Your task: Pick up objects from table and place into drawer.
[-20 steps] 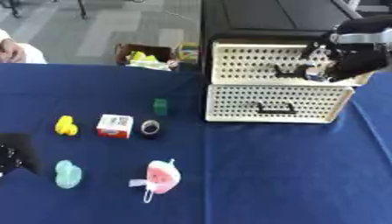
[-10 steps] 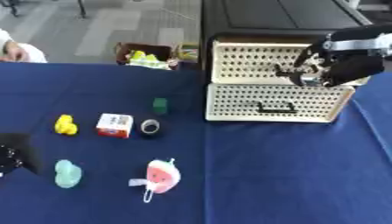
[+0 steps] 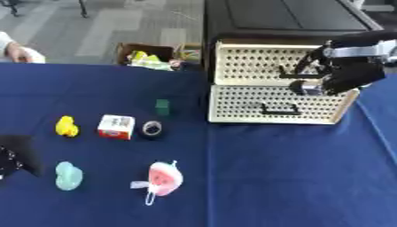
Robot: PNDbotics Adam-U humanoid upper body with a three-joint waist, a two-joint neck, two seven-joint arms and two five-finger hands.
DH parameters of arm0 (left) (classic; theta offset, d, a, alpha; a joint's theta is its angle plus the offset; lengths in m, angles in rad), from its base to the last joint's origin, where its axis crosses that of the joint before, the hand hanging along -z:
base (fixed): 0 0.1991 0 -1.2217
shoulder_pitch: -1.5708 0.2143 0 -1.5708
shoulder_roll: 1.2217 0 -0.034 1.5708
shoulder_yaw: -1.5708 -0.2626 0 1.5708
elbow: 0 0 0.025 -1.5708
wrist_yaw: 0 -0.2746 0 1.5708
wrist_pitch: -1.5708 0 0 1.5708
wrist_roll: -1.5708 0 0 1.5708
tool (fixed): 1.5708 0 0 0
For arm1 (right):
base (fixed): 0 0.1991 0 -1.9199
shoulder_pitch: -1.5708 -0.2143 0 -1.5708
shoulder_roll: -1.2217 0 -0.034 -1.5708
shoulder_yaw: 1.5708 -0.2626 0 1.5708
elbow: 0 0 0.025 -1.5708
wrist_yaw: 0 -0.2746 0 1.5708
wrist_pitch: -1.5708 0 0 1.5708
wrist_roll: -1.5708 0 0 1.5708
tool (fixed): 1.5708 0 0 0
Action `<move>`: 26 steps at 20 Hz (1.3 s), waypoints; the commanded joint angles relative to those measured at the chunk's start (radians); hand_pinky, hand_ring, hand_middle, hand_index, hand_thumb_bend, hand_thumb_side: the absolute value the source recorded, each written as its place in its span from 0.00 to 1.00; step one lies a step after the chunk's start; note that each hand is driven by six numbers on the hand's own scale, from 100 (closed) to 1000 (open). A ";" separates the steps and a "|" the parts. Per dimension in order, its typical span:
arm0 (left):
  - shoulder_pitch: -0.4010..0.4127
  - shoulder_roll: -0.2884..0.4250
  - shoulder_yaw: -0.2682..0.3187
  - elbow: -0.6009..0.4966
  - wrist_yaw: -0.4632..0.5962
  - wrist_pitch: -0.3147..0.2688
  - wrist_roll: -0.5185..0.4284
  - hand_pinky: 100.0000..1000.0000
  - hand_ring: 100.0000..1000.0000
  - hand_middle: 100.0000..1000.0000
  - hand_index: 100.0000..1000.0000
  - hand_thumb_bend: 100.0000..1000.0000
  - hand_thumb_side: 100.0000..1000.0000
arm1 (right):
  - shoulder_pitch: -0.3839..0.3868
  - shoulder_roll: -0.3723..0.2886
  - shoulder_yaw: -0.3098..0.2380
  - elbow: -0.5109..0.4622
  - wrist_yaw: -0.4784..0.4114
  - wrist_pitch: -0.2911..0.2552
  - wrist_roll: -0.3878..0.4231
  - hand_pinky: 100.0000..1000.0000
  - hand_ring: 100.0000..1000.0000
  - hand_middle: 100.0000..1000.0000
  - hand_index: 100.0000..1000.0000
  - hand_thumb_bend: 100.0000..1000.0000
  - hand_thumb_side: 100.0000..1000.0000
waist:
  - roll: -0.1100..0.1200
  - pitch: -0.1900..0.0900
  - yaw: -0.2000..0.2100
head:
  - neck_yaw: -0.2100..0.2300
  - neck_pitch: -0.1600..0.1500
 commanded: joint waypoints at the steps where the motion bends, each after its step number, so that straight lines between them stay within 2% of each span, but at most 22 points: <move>1: -0.006 0.003 -0.002 -0.020 -0.004 0.001 -0.001 0.41 0.43 0.44 0.67 0.00 1.00 | -0.010 -0.025 0.003 0.023 0.023 -0.022 0.005 0.11 0.11 0.14 0.90 0.25 0.77 | 0.002 -0.017 0.002 | -0.003 -0.013; 6: -0.006 0.002 -0.002 -0.020 -0.004 0.000 -0.001 0.41 0.43 0.44 0.67 0.00 1.00 | -0.015 -0.017 0.008 0.055 0.059 -0.055 0.005 0.11 0.11 0.14 0.90 0.26 0.73 | 0.003 -0.015 0.005 | -0.006 -0.014; 15: -0.006 0.002 -0.002 -0.020 -0.005 0.001 -0.003 0.41 0.43 0.44 0.66 0.00 1.00 | -0.018 -0.011 0.016 0.074 0.068 -0.074 0.005 0.11 0.11 0.14 0.89 0.24 0.75 | 0.003 -0.014 0.005 | -0.007 -0.014; 20: -0.005 0.002 -0.002 -0.020 -0.007 0.002 -0.006 0.41 0.43 0.44 0.66 0.00 1.00 | -0.016 -0.016 0.014 0.052 0.050 -0.072 0.005 0.11 0.11 0.14 0.82 0.18 0.76 | 0.002 -0.017 0.004 | -0.004 -0.012; 26: -0.006 0.005 -0.002 -0.020 -0.005 0.004 -0.006 0.41 0.43 0.44 0.66 0.00 1.00 | 0.004 -0.038 0.022 0.024 -0.010 -0.065 0.005 0.10 0.10 0.13 0.81 0.19 0.77 | 0.000 -0.020 -0.001 | -0.002 -0.011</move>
